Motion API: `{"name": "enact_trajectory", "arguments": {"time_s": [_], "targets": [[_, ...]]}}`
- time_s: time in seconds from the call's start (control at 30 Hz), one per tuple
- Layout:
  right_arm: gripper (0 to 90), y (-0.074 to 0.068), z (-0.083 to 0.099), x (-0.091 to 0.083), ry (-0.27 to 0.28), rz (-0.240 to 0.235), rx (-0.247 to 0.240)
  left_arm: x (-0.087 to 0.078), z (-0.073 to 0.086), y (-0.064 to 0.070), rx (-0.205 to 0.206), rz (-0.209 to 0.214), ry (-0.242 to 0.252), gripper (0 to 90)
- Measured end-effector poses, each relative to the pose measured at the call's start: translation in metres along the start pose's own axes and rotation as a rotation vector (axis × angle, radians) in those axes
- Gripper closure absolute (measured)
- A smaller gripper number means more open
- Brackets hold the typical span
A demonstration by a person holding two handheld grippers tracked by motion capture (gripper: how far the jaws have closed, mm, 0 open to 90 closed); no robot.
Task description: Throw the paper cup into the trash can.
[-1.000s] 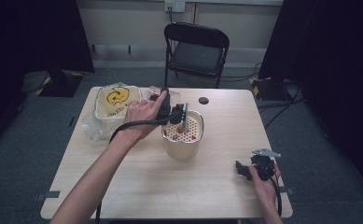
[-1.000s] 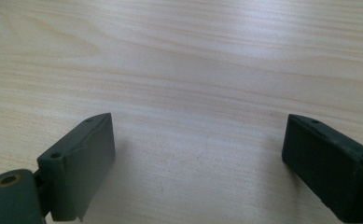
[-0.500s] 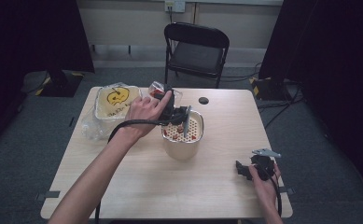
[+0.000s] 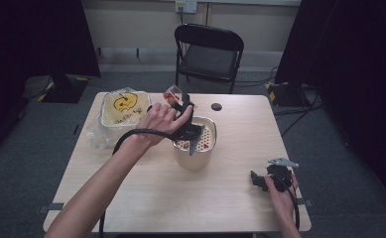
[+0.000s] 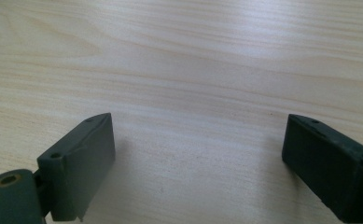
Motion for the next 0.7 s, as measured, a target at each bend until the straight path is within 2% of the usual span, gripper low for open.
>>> {"name": "enact_trajectory", "arguments": {"time_s": [0.03, 0.07, 0.1, 0.13, 0.2, 0.23, 0.27, 0.37, 0.4, 0.43, 0.5, 0.53, 0.63, 0.67, 0.7], "targets": [[8.7, 0.0, 0.0, 0.0, 0.0, 0.0, 0.0, 0.0, 0.0, 0.0, 0.0, 0.0, 0.0, 44.6], [8.7, 0.0, 0.0, 0.0, 0.0, 0.0, 0.0, -0.002, 0.0, -0.002, 0.051, -0.001, -0.013, 44.6], [8.7, 0.0, 0.0, 0.0, 0.0, 0.0, 0.0, -0.002, -0.002, -0.003, 0.059, -0.01, -0.008, 44.5], [8.7, 0.0, 0.0, 0.0, 0.0, 0.0, 0.0, -0.003, -0.001, -0.004, 0.081, -0.027, -0.026, 44.6], [8.7, 0.0, 0.0, 0.0, 0.0, 0.0, 0.0, -0.005, -0.002, -0.006, 0.119, -0.03, -0.031, 44.6], [8.7, 0.0, 0.0, 0.0, 0.0, 0.0, 0.0, -0.006, -0.002, -0.008, 0.163, -0.052, -0.059, 44.6], [8.7, 0.0, 0.0, 0.0, 0.0, 0.0, 0.0, -0.006, -0.002, -0.008, 0.179, -0.044, -0.068, 44.6], [8.7, 0.0, 0.0, 0.0, 0.0, 0.0, 0.0, -0.003, -0.004, -0.008, 0.186, -0.028, -0.059, 44.6], [8.7, 0.0, 0.0, 0.0, 0.0, 0.0, 0.0, -0.003, -0.003, -0.011, 0.222, -0.07, -0.088, 44.6], [8.7, 0.0, 0.0, 0.0, 0.0, 0.0, 0.0, -0.003, -0.003, -0.011, 0.222, -0.07, -0.088, 44.9], [8.7, 0.0, 0.0, 0.0, 0.0, 0.0, 0.0, -0.003, -0.005, -0.008, 0.251, -0.08, -0.065, 44.9], [8.7, 0.0, 0.0, 0.0, 0.0, 0.0, 0.0, -0.004, -0.006, -0.008, 0.253, -0.111, -0.067, 45.5], [8.6, 0.0, 0.0, 0.0, 0.0, 0.0, 0.0, -0.003, -0.006, -0.009, 0.266, -0.114, -0.073, 45.6], [8.6, 0.0, 0.0, 0.0, 0.0, 0.0, 0.0, -0.003, -0.007, -0.008, 0.293, -0.102, -0.075, 45.6], [8.6, 0.0, 0.0, 0.0, -0.001, 0.0, 0.0, -0.003, -0.007, -0.007, 0.285, -0.105, -0.066, 45.6]]}}
Point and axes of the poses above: each handheld gripper's, and its own axes: x roughly forward along the jaws, z roughly out of its underside, y roughly to its right, the point moved 7 cm from there along x, roughly forward along the jaws, and after that the axes turned 9 degrees about -y, right-handed, at the moved point
